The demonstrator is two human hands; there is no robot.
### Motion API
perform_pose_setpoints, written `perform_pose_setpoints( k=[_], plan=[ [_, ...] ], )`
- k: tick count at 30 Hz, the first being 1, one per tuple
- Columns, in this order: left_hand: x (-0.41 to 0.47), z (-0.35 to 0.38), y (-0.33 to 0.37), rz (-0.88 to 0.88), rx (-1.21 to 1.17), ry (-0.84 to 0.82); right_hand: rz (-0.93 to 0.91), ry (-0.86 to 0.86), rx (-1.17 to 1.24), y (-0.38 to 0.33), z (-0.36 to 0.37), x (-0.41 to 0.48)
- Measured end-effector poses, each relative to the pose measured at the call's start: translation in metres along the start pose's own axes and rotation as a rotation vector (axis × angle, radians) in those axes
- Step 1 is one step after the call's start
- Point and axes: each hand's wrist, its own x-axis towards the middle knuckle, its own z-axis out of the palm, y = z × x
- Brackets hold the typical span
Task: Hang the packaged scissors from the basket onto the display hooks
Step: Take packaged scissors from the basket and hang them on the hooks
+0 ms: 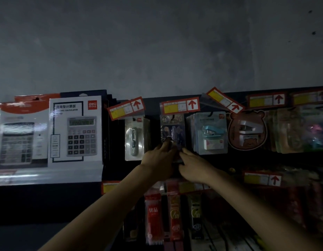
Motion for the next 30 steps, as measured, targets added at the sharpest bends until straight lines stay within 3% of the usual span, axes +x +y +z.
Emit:
perform_pose_setpoints(
  k=[12, 18, 30],
  plan=[
    [-0.050, -0.018, 0.003, -0.012, -0.132, 0.241, -0.130, 0.380, 0.189, -0.007, 0.001, -0.048],
    [-0.098, -0.020, 0.022, -0.077, -0.134, 0.369, -0.235, 0.448, 0.202, -0.013, 0.009, -0.084],
    [-0.253, 0.026, 0.052, -0.363, -0.080, 0.243, -0.416, 0.425, 0.283, -0.027, 0.095, -0.162]
  ],
)
